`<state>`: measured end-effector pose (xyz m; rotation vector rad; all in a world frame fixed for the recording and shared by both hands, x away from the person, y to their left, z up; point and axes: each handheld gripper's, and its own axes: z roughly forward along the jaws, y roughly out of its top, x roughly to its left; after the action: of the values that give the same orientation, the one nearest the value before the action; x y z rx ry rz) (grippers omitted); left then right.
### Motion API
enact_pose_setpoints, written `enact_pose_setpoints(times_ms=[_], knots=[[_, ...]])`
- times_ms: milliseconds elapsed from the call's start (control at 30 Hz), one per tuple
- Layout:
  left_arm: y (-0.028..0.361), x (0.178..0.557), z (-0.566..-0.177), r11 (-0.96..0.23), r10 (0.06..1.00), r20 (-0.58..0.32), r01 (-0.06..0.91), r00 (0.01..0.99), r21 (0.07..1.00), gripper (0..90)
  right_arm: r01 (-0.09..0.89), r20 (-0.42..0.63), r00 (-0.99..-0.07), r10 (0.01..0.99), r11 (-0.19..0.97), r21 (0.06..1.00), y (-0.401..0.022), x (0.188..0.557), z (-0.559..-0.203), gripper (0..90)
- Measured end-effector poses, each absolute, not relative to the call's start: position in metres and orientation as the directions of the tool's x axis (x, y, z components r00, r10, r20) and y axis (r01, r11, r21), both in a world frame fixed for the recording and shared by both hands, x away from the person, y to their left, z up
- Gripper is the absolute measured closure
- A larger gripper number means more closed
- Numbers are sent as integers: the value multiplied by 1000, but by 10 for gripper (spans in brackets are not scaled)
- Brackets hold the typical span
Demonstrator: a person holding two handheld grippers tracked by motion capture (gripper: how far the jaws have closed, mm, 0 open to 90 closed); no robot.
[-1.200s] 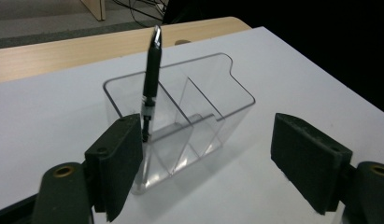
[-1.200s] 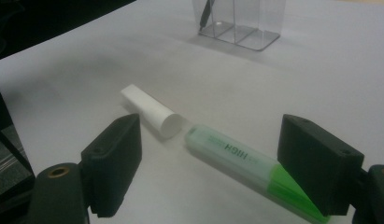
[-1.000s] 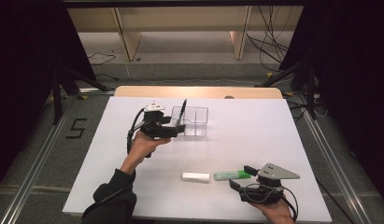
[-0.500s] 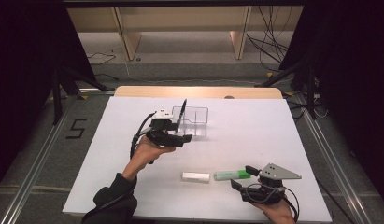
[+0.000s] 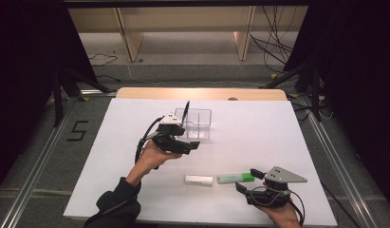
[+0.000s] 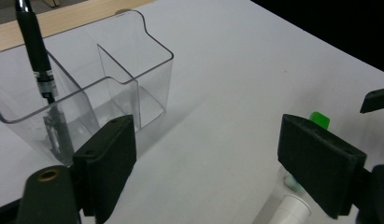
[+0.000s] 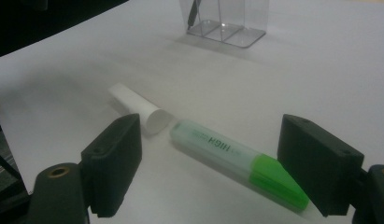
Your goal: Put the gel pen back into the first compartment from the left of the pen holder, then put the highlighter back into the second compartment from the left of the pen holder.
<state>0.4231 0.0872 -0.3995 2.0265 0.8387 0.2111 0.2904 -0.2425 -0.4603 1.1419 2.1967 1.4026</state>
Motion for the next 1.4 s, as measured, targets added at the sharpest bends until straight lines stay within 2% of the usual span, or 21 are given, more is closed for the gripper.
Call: enact_pose_setpoints(times_ms=[1400], knots=[[34,396,-414,-544,492,-104,399,864,738,181,459,153,-637,755,212,863,-245,291,-460,229]])
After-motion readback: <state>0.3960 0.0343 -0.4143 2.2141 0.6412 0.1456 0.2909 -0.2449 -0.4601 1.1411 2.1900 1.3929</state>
